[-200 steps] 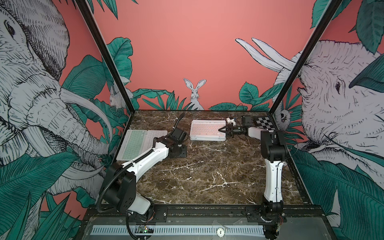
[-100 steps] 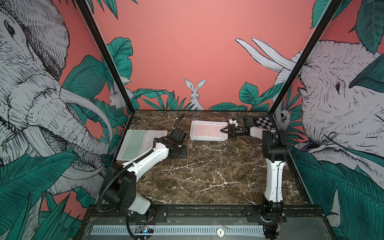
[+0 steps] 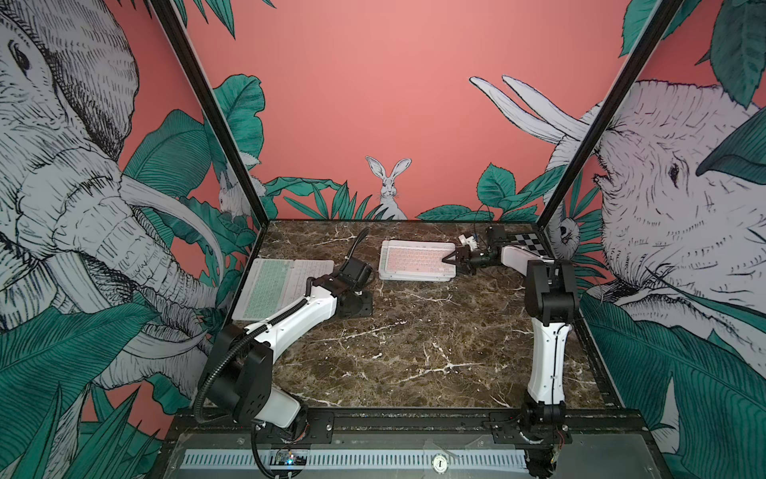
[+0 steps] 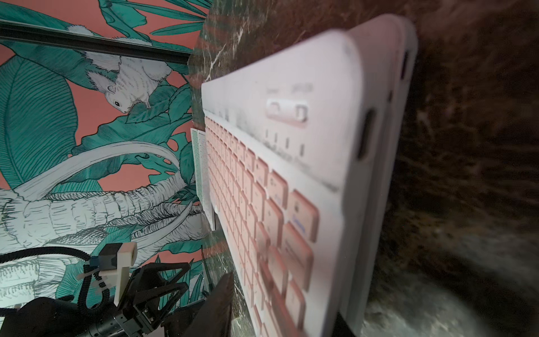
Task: Stack the numeric keypads
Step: Place the numeric keypad at the numeric keypad.
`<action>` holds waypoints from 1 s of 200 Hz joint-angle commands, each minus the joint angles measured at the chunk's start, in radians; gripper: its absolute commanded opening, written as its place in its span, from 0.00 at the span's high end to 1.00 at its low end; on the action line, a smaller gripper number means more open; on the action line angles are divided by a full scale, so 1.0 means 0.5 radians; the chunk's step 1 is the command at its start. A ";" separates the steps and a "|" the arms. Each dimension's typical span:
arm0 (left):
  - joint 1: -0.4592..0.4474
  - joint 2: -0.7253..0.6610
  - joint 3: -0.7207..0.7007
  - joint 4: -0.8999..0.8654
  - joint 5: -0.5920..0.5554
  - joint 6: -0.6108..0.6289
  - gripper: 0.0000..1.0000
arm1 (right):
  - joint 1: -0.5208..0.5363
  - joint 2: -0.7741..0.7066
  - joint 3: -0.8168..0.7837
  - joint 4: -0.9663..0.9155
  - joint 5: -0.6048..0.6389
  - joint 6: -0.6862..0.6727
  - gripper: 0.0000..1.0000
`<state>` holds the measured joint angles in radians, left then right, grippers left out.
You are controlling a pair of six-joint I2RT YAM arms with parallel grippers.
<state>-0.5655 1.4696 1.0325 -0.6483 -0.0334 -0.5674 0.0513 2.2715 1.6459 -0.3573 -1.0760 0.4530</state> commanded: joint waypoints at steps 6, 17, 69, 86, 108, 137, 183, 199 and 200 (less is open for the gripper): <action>0.010 -0.072 -0.065 0.038 0.015 -0.028 0.44 | -0.005 -0.091 0.024 -0.188 0.227 -0.118 0.60; 0.011 -0.080 -0.086 0.060 0.021 -0.030 0.44 | -0.005 -0.102 0.032 -0.225 0.291 -0.125 0.59; 0.011 -0.086 -0.131 0.103 0.042 -0.026 0.44 | 0.002 -0.111 0.078 -0.297 0.443 -0.132 0.59; 0.011 -0.095 -0.145 0.109 0.043 -0.025 0.44 | 0.007 -0.110 0.100 -0.333 0.475 -0.139 0.59; 0.012 -0.104 -0.165 0.124 0.045 -0.028 0.44 | 0.025 -0.117 0.123 -0.356 0.493 -0.139 0.59; 0.013 -0.117 -0.195 0.156 0.062 -0.043 0.44 | 0.061 -0.120 0.170 -0.395 0.543 -0.142 0.59; 0.011 -0.134 -0.238 0.188 0.084 -0.058 0.44 | 0.116 -0.069 0.306 -0.496 0.614 -0.169 0.59; 0.011 -0.138 -0.252 0.209 0.098 -0.065 0.44 | 0.132 -0.064 0.338 -0.522 0.656 -0.173 0.59; 0.011 -0.138 -0.252 0.211 0.099 -0.065 0.44 | 0.131 -0.064 0.339 -0.522 0.660 -0.173 0.59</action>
<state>-0.5655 1.4399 0.9260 -0.5625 0.0036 -0.5812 0.1043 2.2478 1.7798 -0.5835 -0.7795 0.3885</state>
